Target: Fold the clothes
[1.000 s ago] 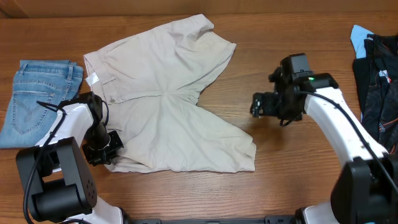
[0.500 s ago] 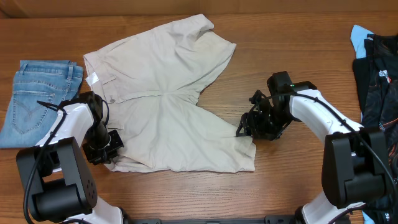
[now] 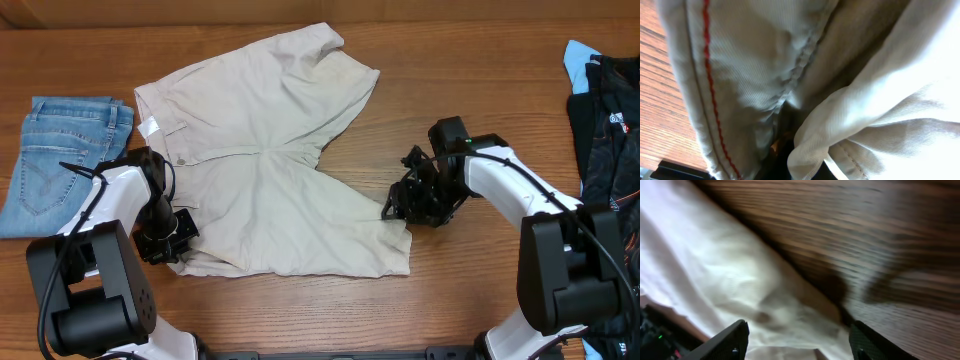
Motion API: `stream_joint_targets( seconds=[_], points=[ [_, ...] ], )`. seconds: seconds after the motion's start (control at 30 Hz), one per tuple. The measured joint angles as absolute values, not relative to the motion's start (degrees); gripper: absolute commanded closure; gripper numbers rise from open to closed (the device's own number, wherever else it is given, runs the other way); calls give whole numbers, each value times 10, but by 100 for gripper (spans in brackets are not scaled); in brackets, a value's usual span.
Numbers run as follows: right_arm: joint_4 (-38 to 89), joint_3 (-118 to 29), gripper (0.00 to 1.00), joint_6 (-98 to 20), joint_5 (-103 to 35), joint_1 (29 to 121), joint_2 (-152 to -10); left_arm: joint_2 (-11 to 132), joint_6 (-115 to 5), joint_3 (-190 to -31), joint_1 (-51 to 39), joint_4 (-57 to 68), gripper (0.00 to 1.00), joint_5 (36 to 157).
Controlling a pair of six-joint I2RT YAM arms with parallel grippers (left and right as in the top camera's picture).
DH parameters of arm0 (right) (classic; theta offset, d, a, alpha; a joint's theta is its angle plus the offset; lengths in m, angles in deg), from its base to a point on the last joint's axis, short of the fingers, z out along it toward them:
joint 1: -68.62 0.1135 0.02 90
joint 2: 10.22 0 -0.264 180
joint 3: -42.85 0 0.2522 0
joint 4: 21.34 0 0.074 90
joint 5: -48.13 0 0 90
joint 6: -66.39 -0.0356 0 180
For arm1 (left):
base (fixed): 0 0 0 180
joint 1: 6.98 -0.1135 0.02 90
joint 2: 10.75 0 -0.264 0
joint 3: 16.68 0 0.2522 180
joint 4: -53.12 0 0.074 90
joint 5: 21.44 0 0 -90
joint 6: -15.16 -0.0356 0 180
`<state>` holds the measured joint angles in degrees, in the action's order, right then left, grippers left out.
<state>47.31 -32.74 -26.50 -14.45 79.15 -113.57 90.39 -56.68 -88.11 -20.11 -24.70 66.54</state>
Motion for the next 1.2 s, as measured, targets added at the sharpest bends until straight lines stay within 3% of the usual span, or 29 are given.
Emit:
stream_joint_targets(
  seconds=[0.1, 0.27, 0.47, 0.63, 0.83, 0.9, 1.2],
  points=[
    [453, -308, 37, -273, -151, 791, -1136, 904, -567, -881, -201, -247, 92, 665],
    [435, -295, 76, -284, -149, 791, -1136, 904, -567, -881, -201, -247, 91, 665],
    [384, -294, 96, -283, -141, 790, -1136, 904, -567, -881, -201, -247, 92, 665],
    [422, -348, 94, -299, -183, 749, -1136, 904, -567, -881, -201, -247, 96, 666],
    [504, -476, 58, -309, -226, 692, -1135, 904, -567, -881, -198, -245, 96, 669],
    [527, -494, 52, -309, -239, 682, -1134, 904, -567, -881, -198, -245, 96, 666],
    [646, -467, 51, -291, -241, 687, -1133, 904, -567, -881, -198, -244, 95, 665]
  ],
)
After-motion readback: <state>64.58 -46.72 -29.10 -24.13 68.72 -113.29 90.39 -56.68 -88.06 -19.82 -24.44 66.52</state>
